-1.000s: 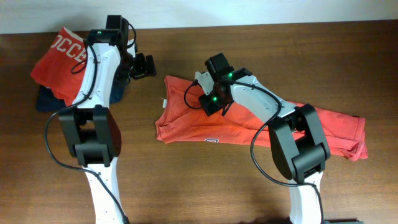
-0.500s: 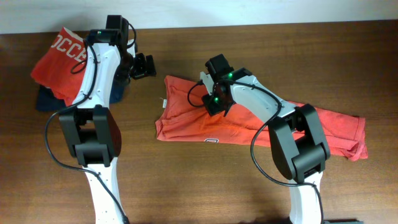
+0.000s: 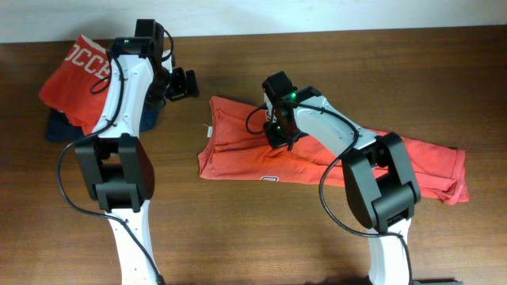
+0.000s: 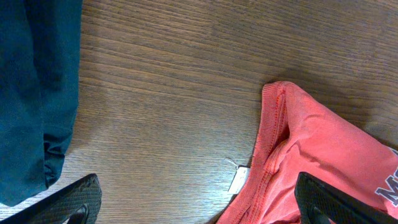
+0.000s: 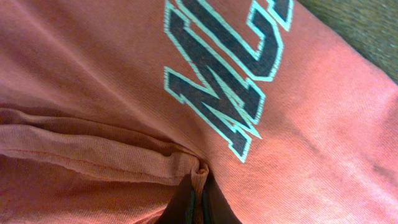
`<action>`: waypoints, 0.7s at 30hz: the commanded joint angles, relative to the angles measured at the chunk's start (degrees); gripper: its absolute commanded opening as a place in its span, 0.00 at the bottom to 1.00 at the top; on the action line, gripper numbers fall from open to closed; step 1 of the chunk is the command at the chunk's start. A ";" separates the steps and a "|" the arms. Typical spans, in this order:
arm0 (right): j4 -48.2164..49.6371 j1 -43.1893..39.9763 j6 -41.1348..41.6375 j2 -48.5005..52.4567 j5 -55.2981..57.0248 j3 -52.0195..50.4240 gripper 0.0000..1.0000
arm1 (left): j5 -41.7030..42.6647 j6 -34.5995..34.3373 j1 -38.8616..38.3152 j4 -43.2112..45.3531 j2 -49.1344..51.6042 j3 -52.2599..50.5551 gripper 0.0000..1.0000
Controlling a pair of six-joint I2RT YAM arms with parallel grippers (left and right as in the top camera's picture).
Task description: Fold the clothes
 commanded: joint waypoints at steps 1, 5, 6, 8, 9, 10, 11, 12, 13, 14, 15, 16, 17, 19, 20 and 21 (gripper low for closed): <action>-0.28 0.02 2.03 -1.38 2.78 1.14 0.04 | -0.44 0.09 0.04 0.15 1.22 -0.11 0.99; -0.70 0.02 3.50 -1.38 3.48 1.14 0.05 | -0.44 0.09 0.04 0.15 1.22 -0.11 0.99; -0.76 0.02 3.48 -1.38 3.43 1.14 0.09 | -0.44 0.09 0.04 0.15 1.22 -0.11 0.99; -0.90 0.02 3.41 -1.38 3.43 1.14 0.23 | -0.46 0.09 0.04 0.15 1.22 -0.11 0.99; -0.90 0.02 3.23 -1.38 3.41 1.18 0.25 | -0.44 0.09 0.04 0.15 1.22 -0.11 0.99; -0.92 0.02 3.23 -1.38 3.41 1.33 0.25 | -0.44 0.09 0.04 0.15 1.22 -0.11 0.99; -0.92 0.02 3.23 -1.38 3.41 1.51 0.28 | -0.44 0.09 0.04 0.15 1.22 -0.11 0.99; -0.92 0.02 3.23 -1.38 3.39 1.77 0.34 | -0.44 0.09 0.04 0.15 1.22 -0.11 0.99; -1.18 0.02 3.23 -1.42 3.34 2.25 0.36 | -0.44 0.09 0.04 0.15 1.22 -0.11 0.99; -1.66 0.04 3.23 -1.51 3.30 2.89 0.37 | -0.44 0.09 0.04 0.15 1.22 -0.11 0.99; -2.23 0.04 2.78 -1.66 2.51 3.65 0.38 | -0.44 0.09 0.04 0.15 1.22 -0.11 0.99; -2.75 0.04 1.20 -1.95 0.55 4.52 0.40 | -0.44 0.09 0.04 0.15 1.22 -0.11 0.99; -3.30 0.04 -0.61 -2.23 -1.70 5.46 0.41 | -0.44 0.09 0.04 0.15 1.22 -0.11 0.99; -4.74 0.04 -2.21 -2.82 -4.37 7.65 0.44 | -0.44 0.09 0.04 0.15 1.22 -0.11 0.99; -5.55 0.04 -2.21 -3.06 -4.37 8.63 0.44 | -0.44 0.09 0.04 0.15 1.22 -0.11 0.99; -6.56 0.04 -2.21 -3.32 -3.80 9.64 0.44 | -0.44 0.09 0.04 0.15 1.22 -0.11 0.99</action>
